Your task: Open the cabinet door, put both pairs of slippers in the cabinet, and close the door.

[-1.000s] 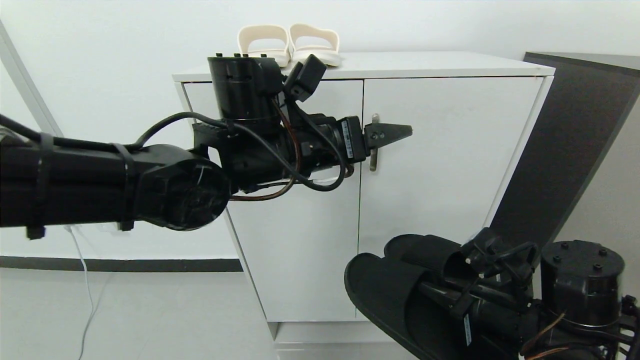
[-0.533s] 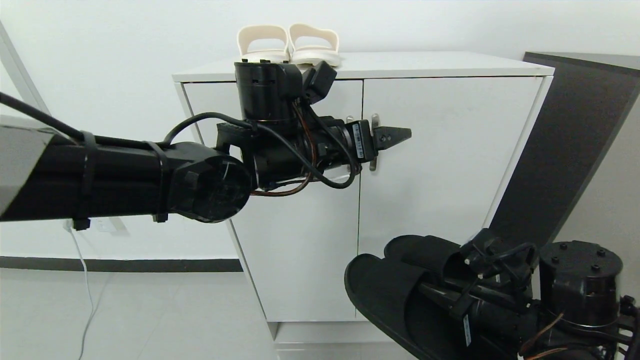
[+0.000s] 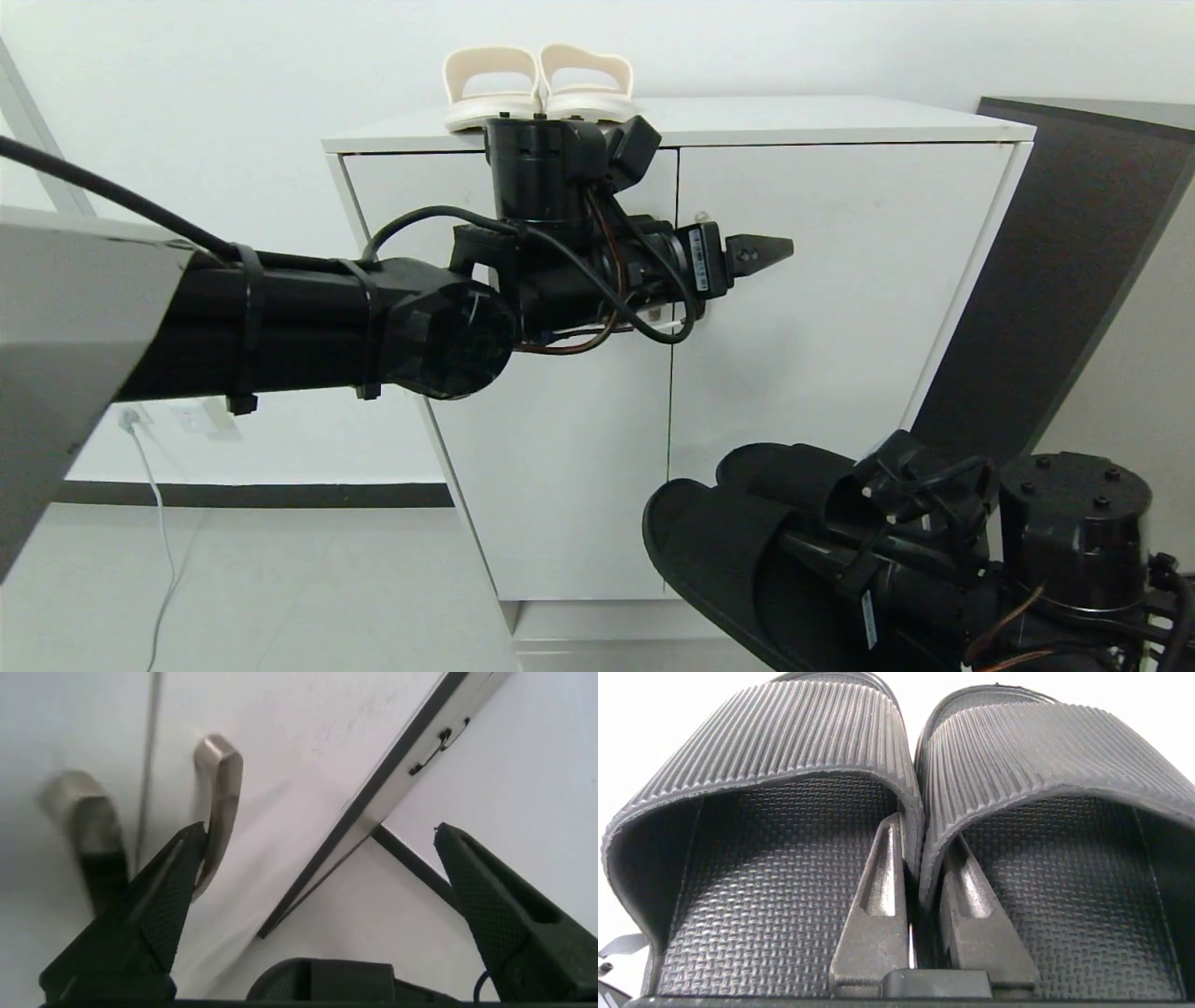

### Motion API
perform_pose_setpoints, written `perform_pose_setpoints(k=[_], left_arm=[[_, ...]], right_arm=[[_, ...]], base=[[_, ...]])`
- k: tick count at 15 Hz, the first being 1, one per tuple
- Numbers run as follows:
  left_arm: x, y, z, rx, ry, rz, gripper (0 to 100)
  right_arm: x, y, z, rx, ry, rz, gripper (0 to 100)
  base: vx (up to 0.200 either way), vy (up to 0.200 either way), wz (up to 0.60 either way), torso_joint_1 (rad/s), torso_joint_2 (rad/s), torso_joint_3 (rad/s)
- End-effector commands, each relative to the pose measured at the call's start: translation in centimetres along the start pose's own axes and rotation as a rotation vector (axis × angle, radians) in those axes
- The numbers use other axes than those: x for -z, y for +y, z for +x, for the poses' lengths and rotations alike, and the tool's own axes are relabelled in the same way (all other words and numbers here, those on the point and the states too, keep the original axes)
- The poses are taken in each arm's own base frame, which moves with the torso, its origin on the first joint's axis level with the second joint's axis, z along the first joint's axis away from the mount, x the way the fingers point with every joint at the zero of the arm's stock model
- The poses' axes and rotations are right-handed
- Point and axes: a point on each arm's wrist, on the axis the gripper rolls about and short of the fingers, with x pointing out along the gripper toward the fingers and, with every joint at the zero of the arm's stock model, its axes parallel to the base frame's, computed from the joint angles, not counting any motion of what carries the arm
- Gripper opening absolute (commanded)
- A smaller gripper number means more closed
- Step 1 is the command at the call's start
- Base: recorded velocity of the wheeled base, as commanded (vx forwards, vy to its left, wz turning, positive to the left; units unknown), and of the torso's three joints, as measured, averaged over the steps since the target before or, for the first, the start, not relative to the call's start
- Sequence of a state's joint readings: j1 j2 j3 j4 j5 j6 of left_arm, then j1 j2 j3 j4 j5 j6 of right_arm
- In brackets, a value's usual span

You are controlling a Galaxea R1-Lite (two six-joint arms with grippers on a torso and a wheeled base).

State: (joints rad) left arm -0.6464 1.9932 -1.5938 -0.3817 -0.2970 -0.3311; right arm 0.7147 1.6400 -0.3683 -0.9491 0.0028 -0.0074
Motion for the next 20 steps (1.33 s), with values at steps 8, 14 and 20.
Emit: perform_pose_setpoints(k=[8, 14, 20], left_arm=[[0.3, -0.6, -0.9, 0.004, 0.018, -0.008, 0], [0.5, -2.5, -4.4, 0.024, 0.034, -0.007, 0], [0.5, -3.8, -8.8, 0.026, 0.018, -0.001, 0]], right_arm=[[0.5, 0.6, -1.0, -0.082, 0.011, -0.008, 0], [1.2, 1.2, -2.0, -0.157, 0.022, -0.069, 0], [1.4, 1.6, -2.2, -0.179, 0.028, -0.077, 0]], base=[[0.0, 0.0, 0.0, 0.0, 0.0, 0.0], [0.0, 0.0, 0.0, 0.0, 0.0, 0.0], [0.0, 0.0, 0.0, 0.0, 0.0, 0.0]])
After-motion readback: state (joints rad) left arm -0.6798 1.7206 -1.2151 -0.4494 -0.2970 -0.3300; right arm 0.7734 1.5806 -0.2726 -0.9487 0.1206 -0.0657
